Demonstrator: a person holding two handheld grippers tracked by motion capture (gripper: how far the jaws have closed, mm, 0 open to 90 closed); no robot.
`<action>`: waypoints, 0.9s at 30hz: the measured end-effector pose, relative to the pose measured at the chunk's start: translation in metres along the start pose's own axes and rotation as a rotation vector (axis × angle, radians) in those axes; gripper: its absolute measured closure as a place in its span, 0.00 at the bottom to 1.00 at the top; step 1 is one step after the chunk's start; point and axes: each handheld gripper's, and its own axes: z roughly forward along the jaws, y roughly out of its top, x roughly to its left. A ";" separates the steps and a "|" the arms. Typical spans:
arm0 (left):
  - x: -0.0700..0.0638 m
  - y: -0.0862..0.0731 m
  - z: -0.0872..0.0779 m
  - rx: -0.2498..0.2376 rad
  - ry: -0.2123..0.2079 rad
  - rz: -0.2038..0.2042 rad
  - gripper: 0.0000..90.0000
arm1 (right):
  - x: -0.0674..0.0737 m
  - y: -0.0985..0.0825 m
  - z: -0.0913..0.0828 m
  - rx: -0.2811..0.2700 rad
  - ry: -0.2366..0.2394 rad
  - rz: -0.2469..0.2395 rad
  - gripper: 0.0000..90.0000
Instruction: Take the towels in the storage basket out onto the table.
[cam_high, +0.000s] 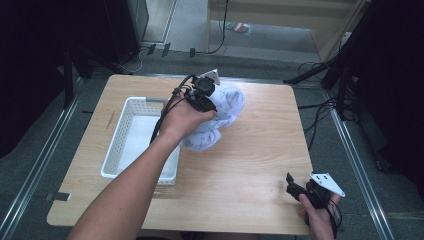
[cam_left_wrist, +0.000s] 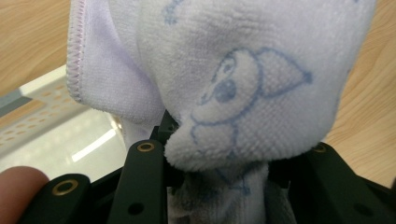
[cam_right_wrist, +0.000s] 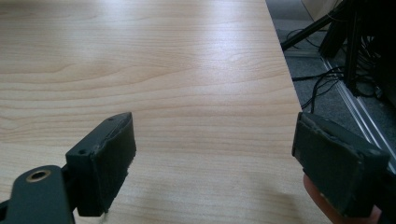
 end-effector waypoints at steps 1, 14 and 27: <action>-0.002 0.001 0.001 0.008 -0.008 0.005 0.67 | 0.000 0.000 0.000 0.000 0.001 0.001 0.15; -0.027 0.009 0.027 0.039 -0.030 0.033 0.67 | 0.000 0.000 0.000 0.000 0.010 -0.001 0.15; -0.039 0.003 0.068 0.072 -0.055 0.026 0.65 | 0.000 0.000 0.000 -0.010 0.022 -0.006 0.15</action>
